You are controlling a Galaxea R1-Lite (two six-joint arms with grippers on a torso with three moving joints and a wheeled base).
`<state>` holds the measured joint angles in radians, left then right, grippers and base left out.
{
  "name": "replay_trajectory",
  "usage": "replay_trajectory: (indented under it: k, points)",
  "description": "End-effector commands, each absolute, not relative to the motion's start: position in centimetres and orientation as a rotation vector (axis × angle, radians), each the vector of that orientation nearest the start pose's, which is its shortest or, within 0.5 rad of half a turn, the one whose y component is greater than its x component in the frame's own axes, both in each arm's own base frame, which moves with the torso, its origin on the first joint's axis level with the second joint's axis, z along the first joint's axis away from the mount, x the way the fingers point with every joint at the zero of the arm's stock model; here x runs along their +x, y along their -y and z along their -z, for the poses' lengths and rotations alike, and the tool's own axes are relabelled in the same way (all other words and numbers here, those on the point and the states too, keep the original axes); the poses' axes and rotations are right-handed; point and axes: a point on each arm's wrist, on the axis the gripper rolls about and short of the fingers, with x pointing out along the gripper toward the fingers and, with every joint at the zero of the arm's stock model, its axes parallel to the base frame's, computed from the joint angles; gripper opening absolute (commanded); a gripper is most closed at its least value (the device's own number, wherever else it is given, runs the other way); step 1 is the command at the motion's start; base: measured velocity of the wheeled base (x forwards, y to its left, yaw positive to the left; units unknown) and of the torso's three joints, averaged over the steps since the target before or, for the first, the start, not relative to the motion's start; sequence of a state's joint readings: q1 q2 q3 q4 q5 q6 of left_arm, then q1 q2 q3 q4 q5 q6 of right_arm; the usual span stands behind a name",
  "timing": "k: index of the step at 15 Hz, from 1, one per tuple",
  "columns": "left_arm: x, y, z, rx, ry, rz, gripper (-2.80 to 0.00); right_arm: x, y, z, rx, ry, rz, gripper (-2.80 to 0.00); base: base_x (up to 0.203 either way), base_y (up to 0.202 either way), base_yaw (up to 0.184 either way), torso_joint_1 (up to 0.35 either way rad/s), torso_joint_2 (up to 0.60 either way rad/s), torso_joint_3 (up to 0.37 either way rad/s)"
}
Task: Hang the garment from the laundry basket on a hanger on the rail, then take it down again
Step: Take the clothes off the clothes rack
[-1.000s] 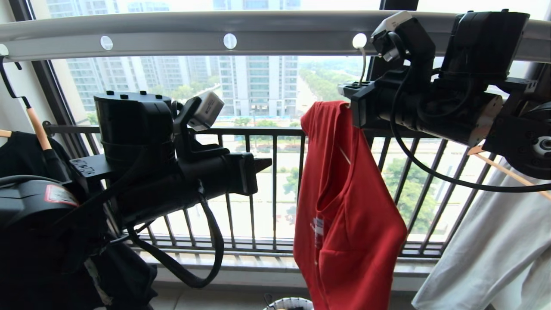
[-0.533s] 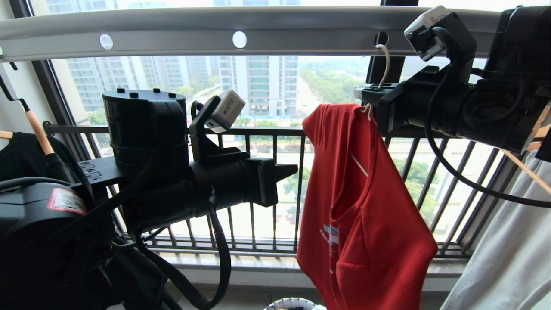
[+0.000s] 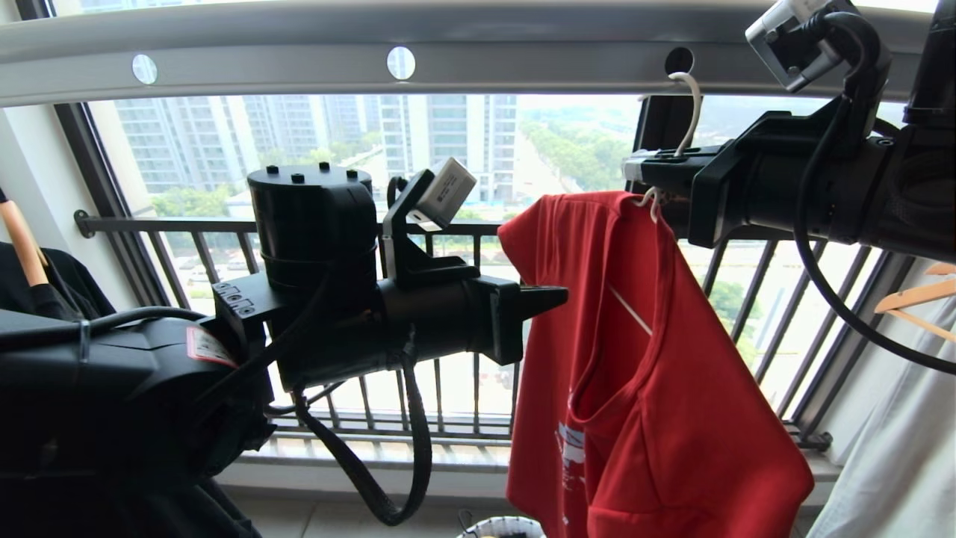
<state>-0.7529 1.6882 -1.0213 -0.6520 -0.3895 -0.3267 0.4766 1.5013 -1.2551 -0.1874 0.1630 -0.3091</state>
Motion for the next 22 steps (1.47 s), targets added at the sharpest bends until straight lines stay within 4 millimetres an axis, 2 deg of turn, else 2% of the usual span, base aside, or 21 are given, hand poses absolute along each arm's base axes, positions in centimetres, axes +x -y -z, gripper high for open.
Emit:
replay_trajectory:
  k: [1, 2, 5, 7, 10, 15, 19, 22]
  points:
    - [24.3, 24.0, -23.0, -0.270, -0.199, 1.131, -0.91, 23.4, -12.6, -32.8, -0.306, 0.061, -0.647, -2.80, 0.000, 0.000, 0.000, 0.000, 0.00, 0.000]
    - [24.6, 24.3, -23.0, -0.266, -0.192, 1.129, 0.00, 23.3, -12.6, -32.8, -0.305, 0.062, -0.647, -2.80, 0.000, 0.000, 0.000, 0.000, 0.00, 0.000]
    - [26.0, 25.4, -22.3, -0.220, -0.136, 1.126, 0.00, 23.2, -12.6, -32.9, -0.305, 0.064, -0.651, -2.80, 0.000, 0.000, 0.000, 0.000, 0.00, 0.000]
    - [27.2, 26.5, -22.6, -0.232, -0.034, 1.112, 0.00, 23.2, -12.7, -32.9, -0.306, 0.067, -0.652, -2.80, 0.000, 0.000, 0.000, 0.000, 0.00, 0.000]
    - [29.0, 27.7, -23.0, -0.214, 0.056, 0.972, 0.00, 23.0, -12.6, -33.1, -0.305, 0.073, -0.653, -2.80, 0.000, 0.000, 0.000, 0.000, 0.00, 0.000]
    - [30.3, 28.8, -22.8, -0.148, 0.121, 0.896, 0.00, 22.9, -12.7, -33.1, -0.305, 0.075, -0.657, -2.80, 0.000, 0.000, 0.000, 0.000, 0.00, 0.000]
    - [29.7, 29.2, -23.4, -0.153, 0.140, 0.897, 0.00, 22.9, -12.7, -33.2, -0.304, 0.076, -0.657, -2.80, 0.000, 0.000, 0.000, 0.000, 0.00, 0.000]
    - [27.8, 28.4, -23.2, -0.153, 0.123, 0.919, 0.00, 22.8, -12.7, -33.2, -0.304, 0.078, -0.657, -2.80, 0.000, 0.000, 0.000, 0.000, 0.00, 0.000]
